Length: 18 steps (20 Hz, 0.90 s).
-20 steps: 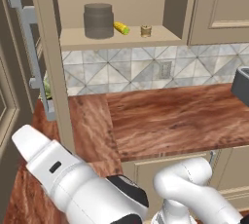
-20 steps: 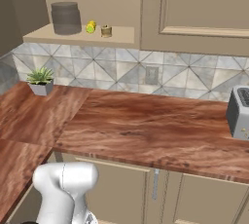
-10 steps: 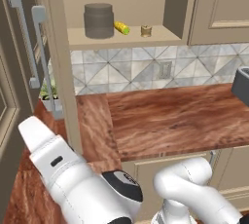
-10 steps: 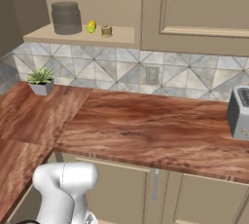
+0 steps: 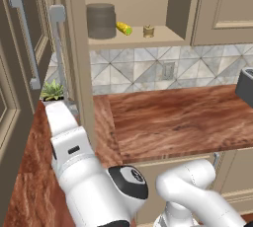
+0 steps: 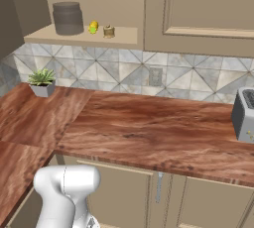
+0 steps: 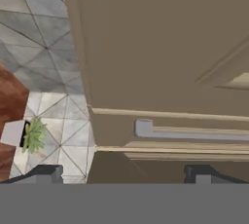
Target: Pick the jar and candle from the dining table and place them in the open cabinet. Close the cabinet after placing the objects.
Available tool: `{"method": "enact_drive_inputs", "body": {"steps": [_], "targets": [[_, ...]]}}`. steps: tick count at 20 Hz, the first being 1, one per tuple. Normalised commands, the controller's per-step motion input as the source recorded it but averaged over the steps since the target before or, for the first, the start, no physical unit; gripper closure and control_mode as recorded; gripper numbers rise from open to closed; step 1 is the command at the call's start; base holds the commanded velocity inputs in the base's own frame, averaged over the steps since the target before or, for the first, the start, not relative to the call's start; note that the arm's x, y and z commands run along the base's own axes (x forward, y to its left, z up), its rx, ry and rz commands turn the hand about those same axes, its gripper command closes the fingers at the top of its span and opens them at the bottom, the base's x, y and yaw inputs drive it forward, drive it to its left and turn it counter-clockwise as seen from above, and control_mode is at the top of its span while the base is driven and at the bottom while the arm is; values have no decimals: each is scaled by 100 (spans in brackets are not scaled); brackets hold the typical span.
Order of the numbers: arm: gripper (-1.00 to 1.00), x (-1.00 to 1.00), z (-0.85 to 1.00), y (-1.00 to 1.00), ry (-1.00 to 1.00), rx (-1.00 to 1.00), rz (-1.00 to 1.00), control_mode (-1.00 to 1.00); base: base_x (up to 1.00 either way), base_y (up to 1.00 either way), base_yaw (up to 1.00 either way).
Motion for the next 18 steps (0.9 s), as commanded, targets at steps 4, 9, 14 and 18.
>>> {"method": "enact_drive_inputs", "body": {"steps": [4, 9, 14, 18], "targets": [[-100, 2, 39, -60, -12, 13, -17, -100, 0, 0, 0], [-100, 0, 23, -52, -19, 0, -27, -100, 0, 0, 0], [-100, 0, 9, -50, -24, 0, -33, -100, 0, 0, 0], [-100, 10, 4, -58, -20, 0, -33, -100, 0, 0, 0]]}}
